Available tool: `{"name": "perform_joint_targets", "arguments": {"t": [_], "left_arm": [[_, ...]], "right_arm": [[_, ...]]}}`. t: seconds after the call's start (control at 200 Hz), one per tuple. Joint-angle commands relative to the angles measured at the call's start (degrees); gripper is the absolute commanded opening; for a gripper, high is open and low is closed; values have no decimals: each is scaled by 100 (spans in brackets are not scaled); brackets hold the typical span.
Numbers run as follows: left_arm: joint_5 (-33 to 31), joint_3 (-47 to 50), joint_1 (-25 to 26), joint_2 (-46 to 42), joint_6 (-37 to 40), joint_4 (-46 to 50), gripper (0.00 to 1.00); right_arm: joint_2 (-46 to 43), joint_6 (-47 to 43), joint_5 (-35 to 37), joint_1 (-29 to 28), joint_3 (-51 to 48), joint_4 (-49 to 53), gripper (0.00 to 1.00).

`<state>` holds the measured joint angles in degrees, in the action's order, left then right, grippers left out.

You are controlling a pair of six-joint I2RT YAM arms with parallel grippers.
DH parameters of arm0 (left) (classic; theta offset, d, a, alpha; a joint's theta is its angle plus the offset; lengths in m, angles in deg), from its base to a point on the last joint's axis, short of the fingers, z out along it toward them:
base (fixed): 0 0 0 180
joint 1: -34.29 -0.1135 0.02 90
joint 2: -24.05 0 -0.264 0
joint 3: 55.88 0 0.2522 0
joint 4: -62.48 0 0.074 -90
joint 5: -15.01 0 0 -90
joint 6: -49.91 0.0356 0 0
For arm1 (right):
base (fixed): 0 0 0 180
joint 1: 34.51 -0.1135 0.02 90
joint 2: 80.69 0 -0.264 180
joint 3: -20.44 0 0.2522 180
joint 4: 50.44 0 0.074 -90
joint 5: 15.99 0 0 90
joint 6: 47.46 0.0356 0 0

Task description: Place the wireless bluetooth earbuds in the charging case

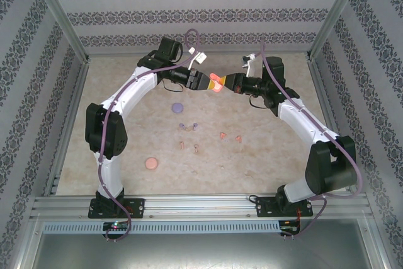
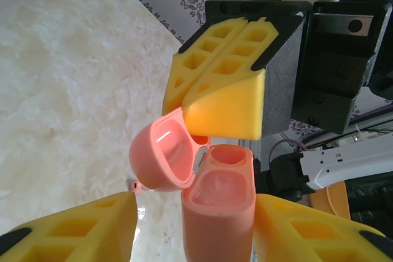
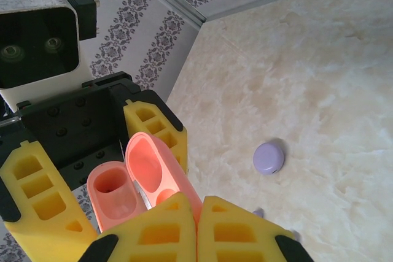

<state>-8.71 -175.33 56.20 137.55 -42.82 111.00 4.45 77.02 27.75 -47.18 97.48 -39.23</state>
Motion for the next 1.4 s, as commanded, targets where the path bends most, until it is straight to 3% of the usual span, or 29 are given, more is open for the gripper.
{"name": "perform_joint_targets", "arguments": {"t": [0.0, 0.31, 0.495, 0.61, 0.664, 0.759, 0.829, 0.909, 1.074, 1.219, 1.394], "left_arm": [[217, -197, 82, 38, 140, 65, 49], [253, -224, 103, 36, 114, 4, 36], [246, -207, 107, 40, 145, 39, 19], [167, -156, 103, -14, 175, 61, 5], [61, -66, 103, -84, 180, 10, 1], [-109, 115, 87, -243, 201, -80, 0], [-217, 272, 71, -380, 202, -163, 0], [-331, 490, 58, -584, 156, -323, 0], [-663, 1070, 50, -1115, -106, -935, 0], [-1119, 1507, 54, -1512, -252, -1315, 0], [-1588, 1907, 60, -1839, -420, -1767, 0]], "right_arm": [[43, -82, 24, -88, 201, -40, 0], [71, -75, 45, -104, 210, -27, 0], [53, -90, 81, -93, 227, 8, 0], [-31, -72, 125, -29, 239, 75, 18], [-130, -70, 184, 34, 234, 154, 41], [-313, -109, 272, 164, 233, 340, 70], [-430, -180, 329, 254, 248, 536, 97], [-575, -385, 521, 326, 308, 925, 98], [-896, -1081, 1884, 337, 569, 2132, 98], [-1033, -1632, 3782, 250, 897, 3100, 98], [-1223, -1828, 5722, 229, 1046, 3469, 98]]}}
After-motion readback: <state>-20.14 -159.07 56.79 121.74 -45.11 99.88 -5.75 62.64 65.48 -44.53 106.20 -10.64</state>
